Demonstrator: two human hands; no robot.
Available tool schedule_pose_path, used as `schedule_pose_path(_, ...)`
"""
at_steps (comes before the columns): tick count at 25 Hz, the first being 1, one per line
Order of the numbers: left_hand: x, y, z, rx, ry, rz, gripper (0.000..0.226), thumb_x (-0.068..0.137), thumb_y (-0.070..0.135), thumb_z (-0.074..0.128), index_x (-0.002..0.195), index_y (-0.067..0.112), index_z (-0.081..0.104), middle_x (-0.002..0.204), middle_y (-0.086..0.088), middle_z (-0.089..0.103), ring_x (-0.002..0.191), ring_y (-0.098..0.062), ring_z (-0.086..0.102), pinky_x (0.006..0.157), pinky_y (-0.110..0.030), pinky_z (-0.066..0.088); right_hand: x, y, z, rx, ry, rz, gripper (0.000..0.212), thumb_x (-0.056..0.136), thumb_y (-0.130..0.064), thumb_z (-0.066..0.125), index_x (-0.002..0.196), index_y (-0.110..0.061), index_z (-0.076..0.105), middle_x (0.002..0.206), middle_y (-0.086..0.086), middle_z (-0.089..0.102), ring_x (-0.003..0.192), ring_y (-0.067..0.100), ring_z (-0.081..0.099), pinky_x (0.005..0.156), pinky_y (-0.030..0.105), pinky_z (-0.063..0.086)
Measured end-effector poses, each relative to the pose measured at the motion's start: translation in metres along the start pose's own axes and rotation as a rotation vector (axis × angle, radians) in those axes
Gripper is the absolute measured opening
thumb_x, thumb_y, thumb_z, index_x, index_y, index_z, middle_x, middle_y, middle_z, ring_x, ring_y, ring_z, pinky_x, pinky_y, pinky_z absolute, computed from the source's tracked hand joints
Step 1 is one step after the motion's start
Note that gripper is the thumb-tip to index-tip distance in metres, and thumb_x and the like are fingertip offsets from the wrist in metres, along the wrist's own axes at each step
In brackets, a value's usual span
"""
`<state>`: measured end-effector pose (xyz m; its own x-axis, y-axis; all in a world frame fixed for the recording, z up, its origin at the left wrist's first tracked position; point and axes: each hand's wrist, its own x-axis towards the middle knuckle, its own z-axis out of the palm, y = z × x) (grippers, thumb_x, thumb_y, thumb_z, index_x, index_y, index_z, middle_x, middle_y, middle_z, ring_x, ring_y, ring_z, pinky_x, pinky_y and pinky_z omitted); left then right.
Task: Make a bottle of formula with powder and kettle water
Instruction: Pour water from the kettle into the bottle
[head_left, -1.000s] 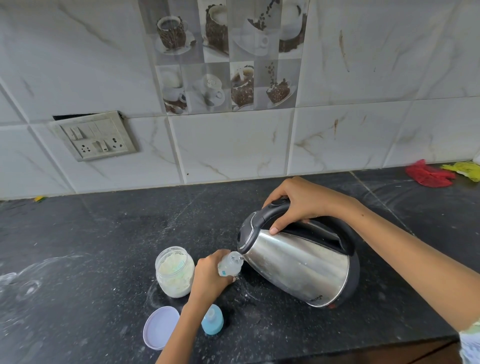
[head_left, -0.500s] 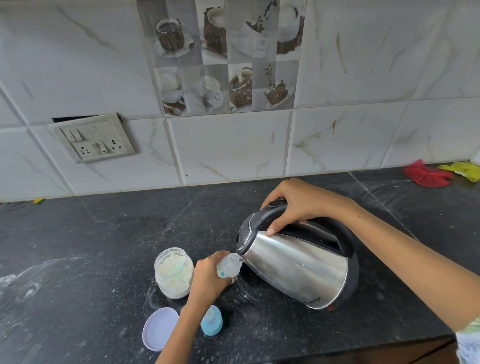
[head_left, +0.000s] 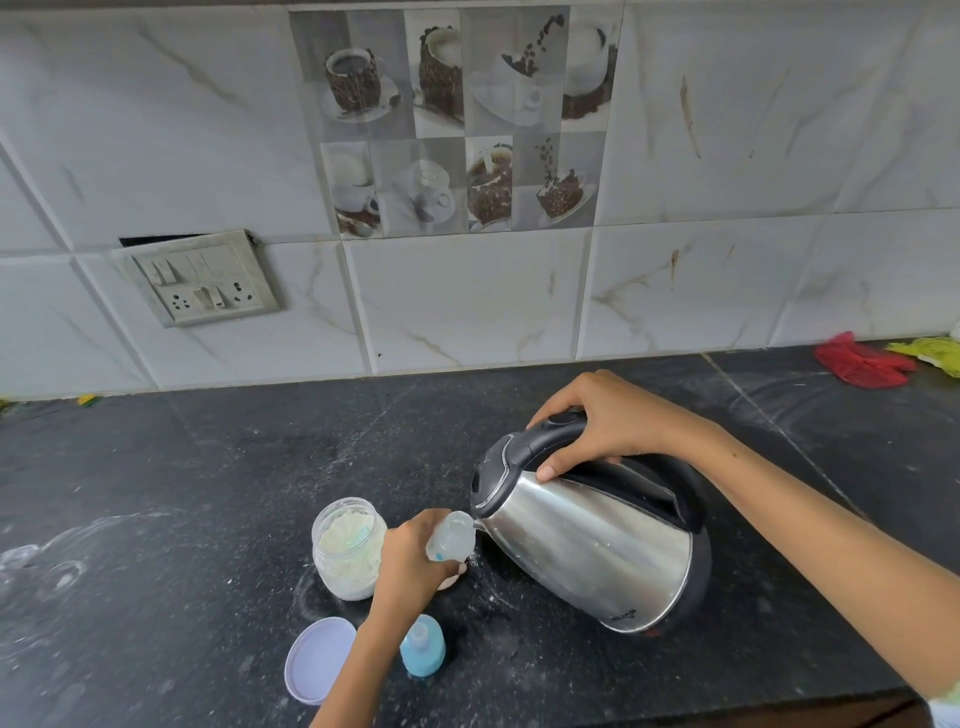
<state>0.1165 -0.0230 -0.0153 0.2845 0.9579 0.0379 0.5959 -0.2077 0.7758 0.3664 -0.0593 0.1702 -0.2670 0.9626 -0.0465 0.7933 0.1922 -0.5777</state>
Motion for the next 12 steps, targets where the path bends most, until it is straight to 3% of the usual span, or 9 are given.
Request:
schedule_pose_path(3, -0.005, 0.001, 0.001, -0.126, 0.020, -0.031, 0.057, 0.058, 0.006, 0.087, 0.109, 0.019, 0.064, 0.103, 0.006, 0.071, 0.102, -0.014, 0.065, 0.092, -0.030, 0.053, -0.007, 0.005, 0.001, 0.044, 0.061, -0.028, 0.044, 0.059, -0.056, 0.085, 0.099, -0.041, 0.074, 0.083, -0.025, 0.074, 0.064, 0.003, 0.069, 0.060, 0.030, 0.060)
schedule_pose_path(5, -0.007, 0.003, 0.001, -0.217, 0.040, -0.047, 0.058, 0.058, 0.004, 0.088, 0.108, 0.021, 0.064, 0.103, 0.007, 0.071, 0.101, -0.010, 0.066, 0.094, -0.028, 0.052, -0.011, 0.012, 0.003, 0.085, 0.125, -0.053, 0.041, 0.062, -0.050, 0.087, 0.099, -0.040, 0.075, 0.078, -0.026, 0.073, 0.050, -0.004, 0.062, 0.048, 0.016, 0.050)
schedule_pose_path(8, -0.008, 0.006, 0.001, -0.322, 0.093, -0.074, 0.062, 0.058, 0.002, 0.088, 0.114, 0.015, 0.064, 0.108, 0.002, 0.071, 0.102, -0.010, 0.066, 0.096, -0.031, 0.052, -0.020, 0.026, 0.008, 0.200, 0.279, -0.063, 0.041, 0.062, -0.038, 0.091, 0.100, -0.035, 0.077, 0.079, -0.023, 0.075, 0.046, -0.008, 0.060, 0.043, 0.006, 0.041)
schedule_pose_path(12, -0.010, 0.008, -0.003, -0.386, 0.206, -0.094, 0.063, 0.058, 0.002, 0.088, 0.115, 0.009, 0.063, 0.108, -0.002, 0.072, 0.101, -0.012, 0.068, 0.093, -0.034, 0.054, -0.029, 0.047, 0.026, 0.399, 0.534, -0.061, 0.044, 0.056, -0.034, 0.091, 0.098, -0.032, 0.077, 0.081, -0.020, 0.077, 0.050, -0.009, 0.061, 0.046, 0.002, 0.041)
